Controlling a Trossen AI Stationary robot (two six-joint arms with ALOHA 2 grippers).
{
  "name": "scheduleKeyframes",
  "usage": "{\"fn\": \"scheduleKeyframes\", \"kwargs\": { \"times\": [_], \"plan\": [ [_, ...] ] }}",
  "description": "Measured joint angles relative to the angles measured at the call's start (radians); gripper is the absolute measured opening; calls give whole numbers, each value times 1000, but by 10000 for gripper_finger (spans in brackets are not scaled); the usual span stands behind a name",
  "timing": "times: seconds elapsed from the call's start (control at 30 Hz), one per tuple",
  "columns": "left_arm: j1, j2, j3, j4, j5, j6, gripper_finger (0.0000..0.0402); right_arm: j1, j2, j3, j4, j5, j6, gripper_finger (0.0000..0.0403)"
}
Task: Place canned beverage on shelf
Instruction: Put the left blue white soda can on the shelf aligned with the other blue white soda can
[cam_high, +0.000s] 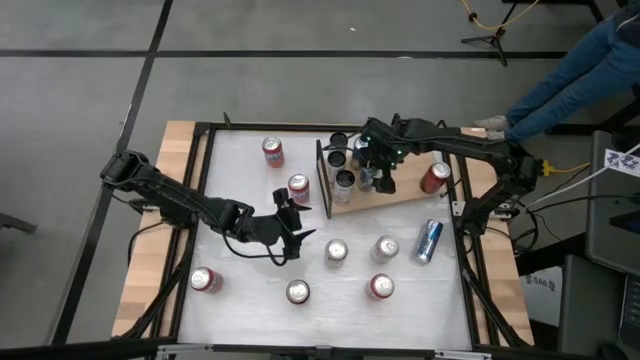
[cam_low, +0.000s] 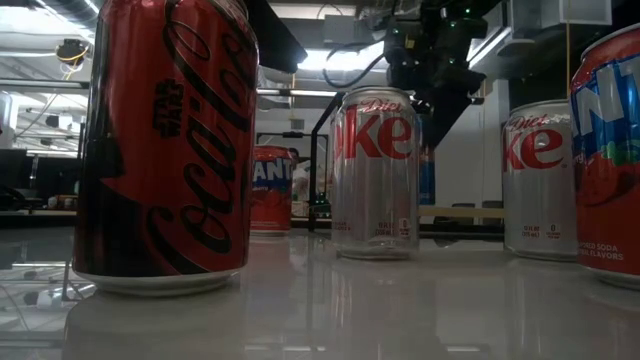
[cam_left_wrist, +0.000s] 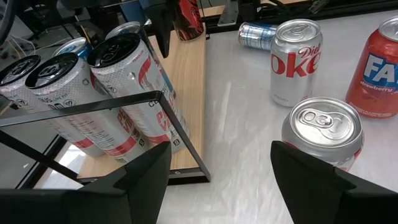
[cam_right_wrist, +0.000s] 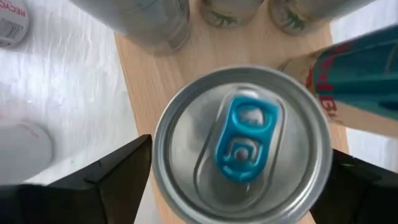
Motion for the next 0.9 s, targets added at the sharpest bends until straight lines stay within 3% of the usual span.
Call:
{"fn": "scheduleKeyframes", "kwargs": {
  "times": [0.47,0.9],
  "plan": [
    [0,0,0,0,0,0,266,0,-147,1,-32,10,13,351],
    [0,0,0,0,0,0,266,20,-297,1,-155,1,228,351]
  ]
}}
